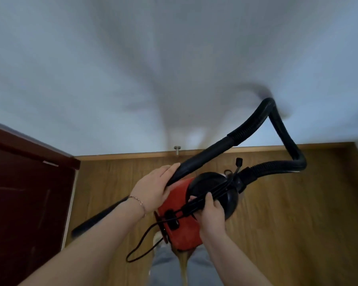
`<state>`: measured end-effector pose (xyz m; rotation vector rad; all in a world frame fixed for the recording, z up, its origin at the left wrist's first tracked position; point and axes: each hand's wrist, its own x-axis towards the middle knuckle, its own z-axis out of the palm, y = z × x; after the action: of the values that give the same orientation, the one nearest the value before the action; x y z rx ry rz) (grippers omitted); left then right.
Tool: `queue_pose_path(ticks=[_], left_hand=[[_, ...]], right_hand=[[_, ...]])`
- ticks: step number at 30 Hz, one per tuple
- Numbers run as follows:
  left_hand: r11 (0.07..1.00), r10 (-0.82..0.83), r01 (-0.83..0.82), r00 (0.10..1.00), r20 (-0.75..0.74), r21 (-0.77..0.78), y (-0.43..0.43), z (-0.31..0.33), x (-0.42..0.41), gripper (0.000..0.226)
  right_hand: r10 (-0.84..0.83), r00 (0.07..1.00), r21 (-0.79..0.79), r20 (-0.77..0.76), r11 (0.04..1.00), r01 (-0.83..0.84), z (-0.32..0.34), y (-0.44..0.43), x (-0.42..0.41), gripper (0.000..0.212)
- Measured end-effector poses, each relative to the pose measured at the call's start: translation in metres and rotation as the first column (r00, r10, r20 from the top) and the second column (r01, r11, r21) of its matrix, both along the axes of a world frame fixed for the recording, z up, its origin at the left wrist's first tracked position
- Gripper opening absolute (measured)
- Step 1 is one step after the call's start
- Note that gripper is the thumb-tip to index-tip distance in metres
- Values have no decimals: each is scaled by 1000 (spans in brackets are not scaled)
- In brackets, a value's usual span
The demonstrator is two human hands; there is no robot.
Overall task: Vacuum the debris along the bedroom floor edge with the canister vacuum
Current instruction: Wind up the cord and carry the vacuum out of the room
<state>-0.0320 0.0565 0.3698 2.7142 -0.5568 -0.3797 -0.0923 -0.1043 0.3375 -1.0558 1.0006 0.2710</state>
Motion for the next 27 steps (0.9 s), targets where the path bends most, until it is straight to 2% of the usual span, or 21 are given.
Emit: queue_pose_path(ticks=[9,14,18,23,27], left_hand=[[987,-156,157,985,-72,14,29,-112,112,62],[982,-184,187,980,-81,39,42,-189,163,62],[986,-138,147,984,-109,79,48,-251,196,55],[980,-170,180,978,-119,82,59,-329,224,50],[977,-197,206,970,-140,54,69,-388,240,57]], right_hand=[[18,991,-61,129,998,-10,-100,13,54,23],[-19,988,-58,156,998,28,-171,34,86,14],[-60,983,-23,172,998,65,-238,52,103,12],[-97,985,23,142,995,95,-314,71,119,16],[-111,982,29,153,994,108,-364,81,132,19]])
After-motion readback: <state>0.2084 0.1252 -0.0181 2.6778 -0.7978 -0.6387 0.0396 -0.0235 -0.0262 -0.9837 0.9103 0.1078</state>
